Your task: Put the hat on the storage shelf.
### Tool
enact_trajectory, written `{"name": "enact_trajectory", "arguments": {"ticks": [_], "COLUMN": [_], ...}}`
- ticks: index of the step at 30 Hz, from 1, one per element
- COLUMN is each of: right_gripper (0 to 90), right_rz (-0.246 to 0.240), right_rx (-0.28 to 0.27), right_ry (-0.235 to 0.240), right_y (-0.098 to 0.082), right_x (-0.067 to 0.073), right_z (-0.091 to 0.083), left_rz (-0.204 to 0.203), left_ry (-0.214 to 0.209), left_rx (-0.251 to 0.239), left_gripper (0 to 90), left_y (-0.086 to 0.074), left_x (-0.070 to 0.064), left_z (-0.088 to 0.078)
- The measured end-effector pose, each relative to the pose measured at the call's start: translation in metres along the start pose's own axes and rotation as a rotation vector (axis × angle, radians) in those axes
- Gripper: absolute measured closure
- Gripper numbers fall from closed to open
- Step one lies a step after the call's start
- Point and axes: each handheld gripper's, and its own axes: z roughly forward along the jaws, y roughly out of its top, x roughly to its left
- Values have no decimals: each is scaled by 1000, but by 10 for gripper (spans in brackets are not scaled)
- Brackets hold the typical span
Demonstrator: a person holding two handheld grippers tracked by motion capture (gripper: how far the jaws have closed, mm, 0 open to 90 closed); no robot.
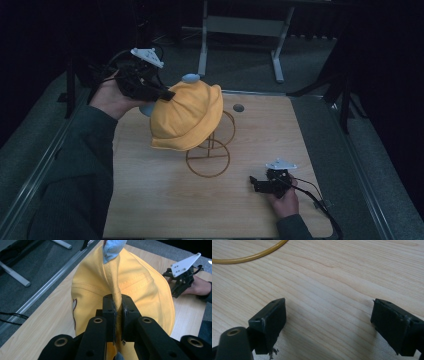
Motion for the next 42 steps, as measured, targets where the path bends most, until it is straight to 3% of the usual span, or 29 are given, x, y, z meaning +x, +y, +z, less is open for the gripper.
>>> {"name": "enact_trajectory", "arguments": {"ticks": [9, 16, 28, 39, 42], "right_gripper": [128, 128, 129, 129, 129], "right_rz": [-1, -1, -2, -2, -3], "right_rx": [-2, -1, -2, -2, -2], "right_ry": [1, 4, 3, 4, 4], "right_y": [0, 0, 0, 0, 0], "right_x": [0, 0, 0, 0, 0], "right_z": [0, 0, 0, 0, 0], "left_rz": [12, 18, 96, 96, 80], "left_ry": [27, 9, 7, 13, -1], "left_rx": [38, 25, 25, 25, 13], "left_gripper": [835, 827, 785, 762, 695], "left_y": [13, 19, 34, 35, 36], "left_x": [-7, -13, -37, -45, -44], "left_z": [24, 43, 83, 103, 102]}}
